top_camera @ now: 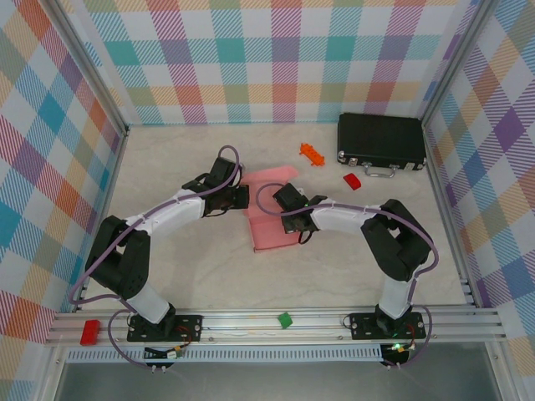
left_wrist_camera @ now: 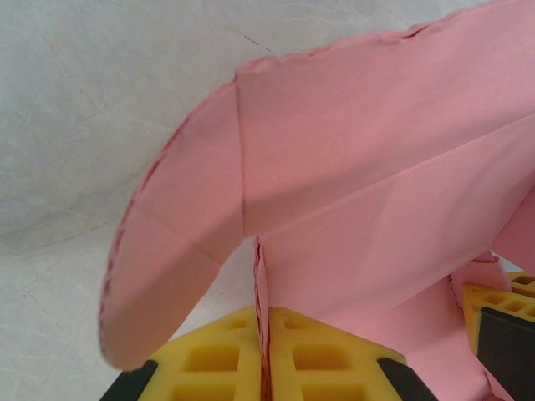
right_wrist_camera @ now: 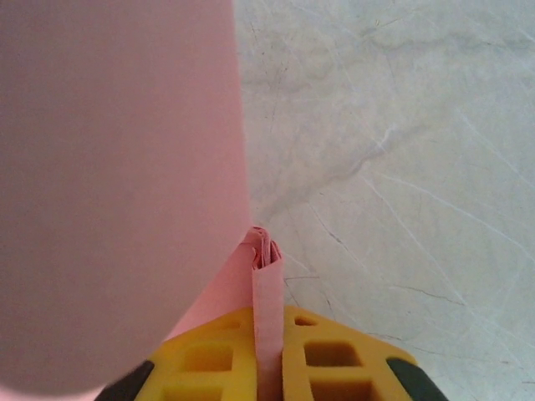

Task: Fold the paper box

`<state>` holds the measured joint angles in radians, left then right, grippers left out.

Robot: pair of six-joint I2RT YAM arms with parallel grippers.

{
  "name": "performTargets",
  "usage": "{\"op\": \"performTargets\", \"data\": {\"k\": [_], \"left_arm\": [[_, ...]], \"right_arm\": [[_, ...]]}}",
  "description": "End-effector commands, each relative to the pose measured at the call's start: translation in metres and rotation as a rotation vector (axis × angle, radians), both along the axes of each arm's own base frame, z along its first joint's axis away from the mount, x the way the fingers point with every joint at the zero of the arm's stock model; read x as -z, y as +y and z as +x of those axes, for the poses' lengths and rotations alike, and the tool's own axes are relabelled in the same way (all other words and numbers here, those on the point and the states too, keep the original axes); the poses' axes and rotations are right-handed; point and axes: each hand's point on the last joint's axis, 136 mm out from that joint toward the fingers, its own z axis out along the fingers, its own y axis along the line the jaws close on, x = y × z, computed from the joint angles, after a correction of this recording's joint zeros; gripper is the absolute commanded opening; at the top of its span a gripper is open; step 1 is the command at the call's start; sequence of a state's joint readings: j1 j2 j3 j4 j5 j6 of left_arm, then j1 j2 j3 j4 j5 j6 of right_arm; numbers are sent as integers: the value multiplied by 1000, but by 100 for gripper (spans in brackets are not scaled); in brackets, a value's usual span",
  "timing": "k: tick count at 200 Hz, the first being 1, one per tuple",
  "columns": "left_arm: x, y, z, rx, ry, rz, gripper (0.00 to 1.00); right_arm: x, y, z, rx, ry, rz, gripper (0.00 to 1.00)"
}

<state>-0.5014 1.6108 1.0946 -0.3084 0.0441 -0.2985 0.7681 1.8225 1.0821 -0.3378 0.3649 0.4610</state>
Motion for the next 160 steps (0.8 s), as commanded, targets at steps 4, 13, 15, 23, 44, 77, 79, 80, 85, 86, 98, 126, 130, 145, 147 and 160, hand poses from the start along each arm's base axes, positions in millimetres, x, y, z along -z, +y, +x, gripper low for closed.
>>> {"op": "performTargets", "data": {"k": [4, 13, 15, 23, 44, 77, 79, 80, 85, 86, 98, 126, 130, 145, 147, 160], "left_arm": [[-2, -6, 4, 13, -6, -29, 9], [-3, -6, 4, 17, -8, -27, 9], [-3, -6, 4, 19, -8, -26, 9], [-2, -6, 4, 24, -11, -22, 9], [-7, -11, 13, 41, -55, -26, 9], [-6, -13, 20, 61, -78, -10, 9], [-6, -13, 21, 63, -80, -9, 9], [-6, -13, 21, 63, -80, -8, 9], [-6, -14, 22, 64, -84, -6, 9], [-6, -14, 22, 65, -85, -5, 9], [-8, -14, 24, 62, -93, -5, 9], [-16, -17, 24, 64, -135, -24, 9], [-18, -17, 24, 66, -141, -27, 9], [-22, -20, 23, 74, -159, -37, 9], [-23, -21, 22, 75, -161, -38, 9], [-24, -21, 22, 78, -172, -39, 9]], "right_arm": [[38, -16, -35, -23, 151, -85, 15], [31, -15, -33, -22, 135, -70, 17], [29, -14, -32, -21, 132, -66, 18], [22, -13, -31, -20, 119, -54, 20], [4, -8, -25, -19, 83, -21, 25], [-20, -3, -18, -12, 46, 12, 31], [-21, -2, -18, -13, 44, 14, 32], [-21, -2, -18, -13, 43, 15, 32], [-24, -1, -17, -13, 40, 20, 33], [-24, -1, -17, -13, 39, 21, 33], [-31, 0, -15, -6, 27, 31, 37], [-35, 1, -10, 10, 12, 34, 39], [-35, 2, -10, 13, 12, 36, 39], [-32, 2, -9, 23, 19, 34, 41], [-32, 2, -9, 23, 19, 34, 40], [-29, 3, -9, 28, 22, 37, 41]]}}
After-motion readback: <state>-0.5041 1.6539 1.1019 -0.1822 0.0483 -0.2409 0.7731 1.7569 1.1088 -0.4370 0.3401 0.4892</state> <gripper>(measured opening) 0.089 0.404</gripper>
